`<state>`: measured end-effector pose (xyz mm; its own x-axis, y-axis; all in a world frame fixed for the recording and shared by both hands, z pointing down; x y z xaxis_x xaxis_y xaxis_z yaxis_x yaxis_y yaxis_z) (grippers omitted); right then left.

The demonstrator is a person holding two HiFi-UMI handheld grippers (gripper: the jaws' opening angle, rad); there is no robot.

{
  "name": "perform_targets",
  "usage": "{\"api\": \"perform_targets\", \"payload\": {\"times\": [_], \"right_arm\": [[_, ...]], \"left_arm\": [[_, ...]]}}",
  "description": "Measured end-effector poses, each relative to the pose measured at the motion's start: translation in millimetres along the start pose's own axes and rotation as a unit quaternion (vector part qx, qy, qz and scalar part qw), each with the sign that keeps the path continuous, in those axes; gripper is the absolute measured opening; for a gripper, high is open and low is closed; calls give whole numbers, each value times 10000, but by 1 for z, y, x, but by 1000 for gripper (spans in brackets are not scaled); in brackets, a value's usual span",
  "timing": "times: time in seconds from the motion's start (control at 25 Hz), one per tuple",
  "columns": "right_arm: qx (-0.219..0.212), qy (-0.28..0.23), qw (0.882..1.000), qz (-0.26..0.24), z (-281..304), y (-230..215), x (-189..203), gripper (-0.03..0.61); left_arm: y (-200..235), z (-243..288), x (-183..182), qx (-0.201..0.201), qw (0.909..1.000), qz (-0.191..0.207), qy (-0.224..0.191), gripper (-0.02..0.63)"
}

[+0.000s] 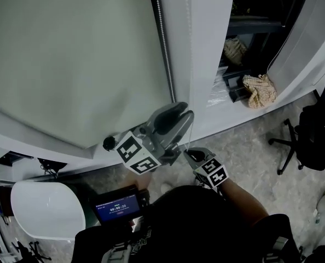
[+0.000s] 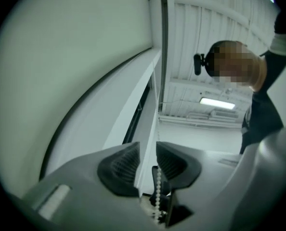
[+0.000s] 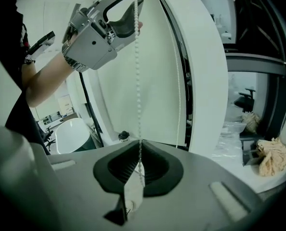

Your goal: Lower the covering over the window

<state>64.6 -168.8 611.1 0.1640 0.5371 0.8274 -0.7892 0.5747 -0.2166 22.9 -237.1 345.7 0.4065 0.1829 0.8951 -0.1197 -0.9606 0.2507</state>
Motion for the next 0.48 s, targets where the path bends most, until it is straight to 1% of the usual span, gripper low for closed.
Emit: {"api": "perform_targets", "payload": {"times": [0.08,0.12,0.16,0.2,0.24,0.28,0.32,0.36,0.4,0.44,0.48], "right_arm": [[-4,24,10000,24,1,-1,-1,15],[-16,32,10000,20,3,-1,-1,15],[-34,37,10000,15,4,0,-2,15],[-53,44,10000,8,5,1,-2,15],[-75,54,10000,-11,7,3,-2,15],[-102,68,9999,-45,8,5,-2,15],[-133,87,9998,-88,10,7,-2,15],[-157,107,9997,-131,12,9,-2,15],[-161,121,9997,-162,12,10,-2,15],[-134,121,9997,-166,12,9,-2,15],[-72,106,9998,-130,11,6,-2,15]], "left_arm": [[-2,1,-6,154,9999,54,9,112],[-4,1,-10,266,9996,22,-10,134],[-7,2,-12,365,9993,8,-3,178],[-9,3,-11,415,9991,64,52,183],[-10,4,-9,383,9990,206,143,183],[-9,4,-7,267,9987,367,227,161],[-7,4,-4,100,9986,434,267,49],[-3,2,-2,-74,9990,348,282,0],[2,-1,3,-228,9990,158,345,-2],[7,-4,12,-365,9980,-19,523,-3],[11,-8,27,-499,9953,-84,820,-3]]}}
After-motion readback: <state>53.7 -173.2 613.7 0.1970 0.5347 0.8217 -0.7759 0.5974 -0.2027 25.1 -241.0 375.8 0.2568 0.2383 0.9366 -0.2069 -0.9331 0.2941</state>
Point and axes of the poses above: the fingertips, and each gripper's own axes: z forward along the fingers, y to its left, x out of its underside, the point moved 5 cm from there along -z, backward along the fingers, and after that the axes turned 2 degrees about y, right-handed, at the moved point
